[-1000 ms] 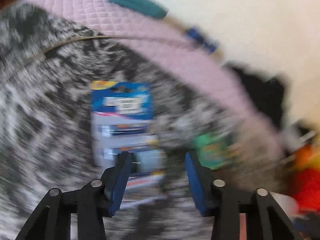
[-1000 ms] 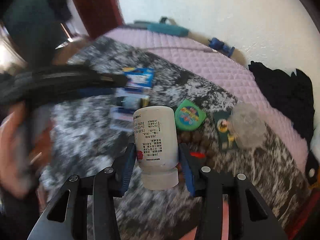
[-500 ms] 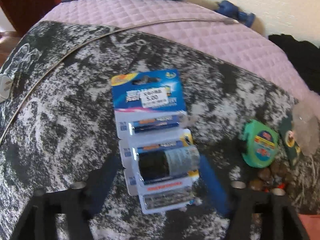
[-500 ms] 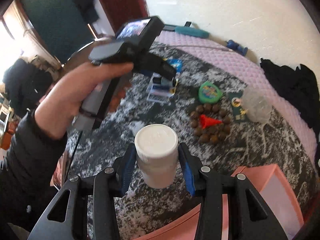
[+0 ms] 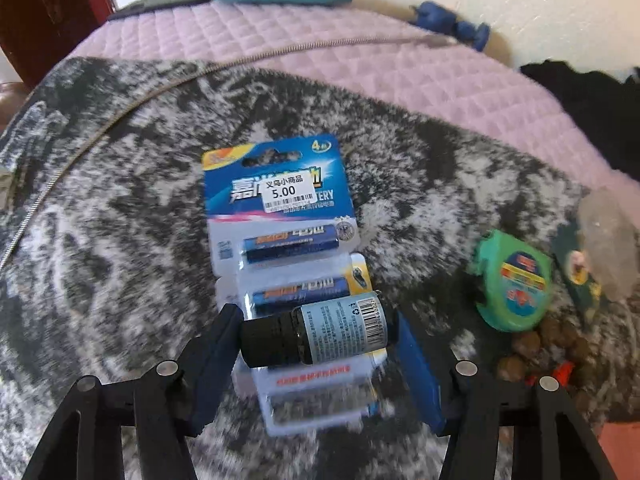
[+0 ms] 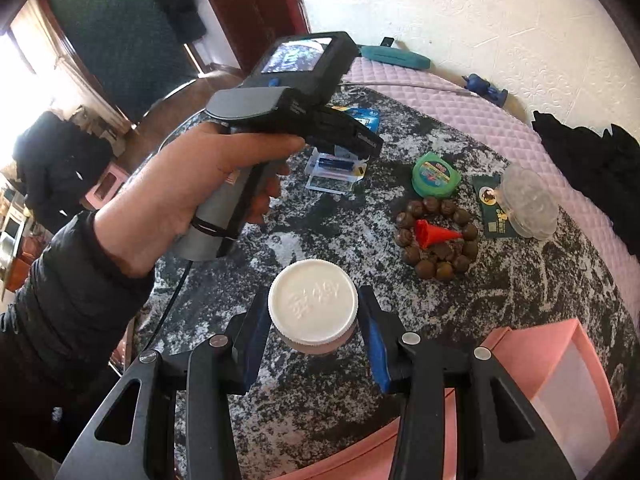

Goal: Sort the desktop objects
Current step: 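Carry both bottles over the pink box and open both grippers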

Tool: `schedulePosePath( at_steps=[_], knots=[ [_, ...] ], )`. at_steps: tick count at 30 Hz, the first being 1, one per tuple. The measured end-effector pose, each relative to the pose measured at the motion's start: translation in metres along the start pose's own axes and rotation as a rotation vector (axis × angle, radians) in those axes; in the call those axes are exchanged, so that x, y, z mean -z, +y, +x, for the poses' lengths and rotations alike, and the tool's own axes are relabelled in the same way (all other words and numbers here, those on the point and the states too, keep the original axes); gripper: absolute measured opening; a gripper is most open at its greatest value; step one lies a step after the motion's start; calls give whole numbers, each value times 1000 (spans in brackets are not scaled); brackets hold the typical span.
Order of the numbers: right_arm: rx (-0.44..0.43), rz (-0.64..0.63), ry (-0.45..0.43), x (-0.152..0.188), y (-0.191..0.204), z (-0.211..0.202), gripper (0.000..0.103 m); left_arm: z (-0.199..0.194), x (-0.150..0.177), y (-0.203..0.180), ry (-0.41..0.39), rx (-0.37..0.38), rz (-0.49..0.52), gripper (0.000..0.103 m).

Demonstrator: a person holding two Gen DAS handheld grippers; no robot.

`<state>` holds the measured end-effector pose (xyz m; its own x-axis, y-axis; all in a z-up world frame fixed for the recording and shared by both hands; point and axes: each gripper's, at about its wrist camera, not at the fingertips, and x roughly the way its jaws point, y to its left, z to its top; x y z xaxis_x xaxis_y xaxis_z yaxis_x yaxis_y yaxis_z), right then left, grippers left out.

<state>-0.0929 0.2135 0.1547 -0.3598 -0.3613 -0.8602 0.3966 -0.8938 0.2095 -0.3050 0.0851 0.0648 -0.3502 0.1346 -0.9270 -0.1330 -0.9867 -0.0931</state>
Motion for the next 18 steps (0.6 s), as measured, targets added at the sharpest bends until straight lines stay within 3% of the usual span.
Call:
schedulePosePath(
  at_steps=[7,18],
  knots=[
    [2,27,-61,21,24,-50,45,-103,41,-13,-119,33,51,64],
    [58,39,-167,110,93,-179,45,-272,166,-49,-286,46,183,65]
  ],
)
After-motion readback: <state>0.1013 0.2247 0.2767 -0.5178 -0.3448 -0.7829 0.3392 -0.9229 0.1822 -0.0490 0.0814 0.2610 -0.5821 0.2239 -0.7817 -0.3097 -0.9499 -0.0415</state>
